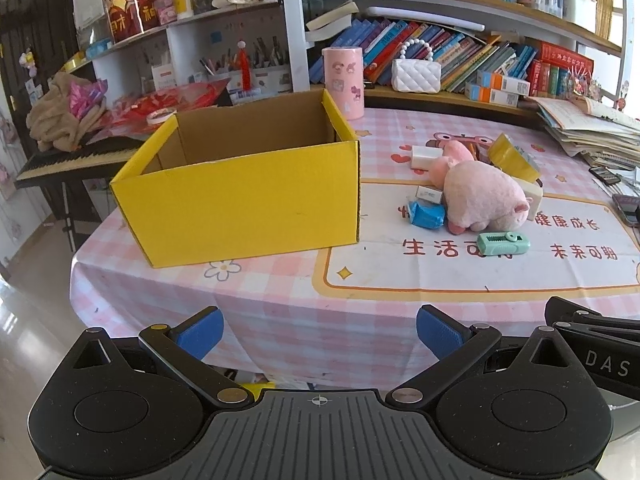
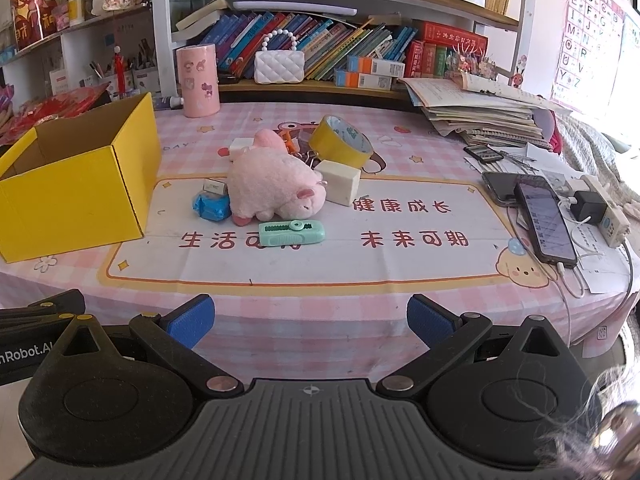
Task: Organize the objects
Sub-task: 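Move both grippers toward the plush pig and mint-green clip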
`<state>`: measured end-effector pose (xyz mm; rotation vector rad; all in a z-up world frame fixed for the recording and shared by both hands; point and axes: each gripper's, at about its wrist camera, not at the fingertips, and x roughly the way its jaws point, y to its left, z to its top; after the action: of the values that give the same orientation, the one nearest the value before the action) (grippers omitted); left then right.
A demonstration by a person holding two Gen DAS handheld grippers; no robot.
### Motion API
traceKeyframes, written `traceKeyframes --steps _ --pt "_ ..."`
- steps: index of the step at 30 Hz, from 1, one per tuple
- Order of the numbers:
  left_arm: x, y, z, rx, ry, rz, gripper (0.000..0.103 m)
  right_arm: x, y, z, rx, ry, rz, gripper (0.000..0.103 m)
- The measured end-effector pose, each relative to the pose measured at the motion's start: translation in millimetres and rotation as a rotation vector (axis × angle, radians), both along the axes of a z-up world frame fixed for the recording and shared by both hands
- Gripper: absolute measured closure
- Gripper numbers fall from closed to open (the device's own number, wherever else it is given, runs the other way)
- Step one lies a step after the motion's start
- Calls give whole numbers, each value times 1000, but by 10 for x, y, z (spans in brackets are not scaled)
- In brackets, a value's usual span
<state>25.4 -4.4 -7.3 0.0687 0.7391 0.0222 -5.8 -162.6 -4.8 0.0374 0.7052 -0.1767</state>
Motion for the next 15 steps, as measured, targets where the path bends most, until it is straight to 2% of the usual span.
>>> traceKeyframes --steps 15 --pt "115 -73 -15 -29 9 6 0 166 -139 -34 15 33 19 0"
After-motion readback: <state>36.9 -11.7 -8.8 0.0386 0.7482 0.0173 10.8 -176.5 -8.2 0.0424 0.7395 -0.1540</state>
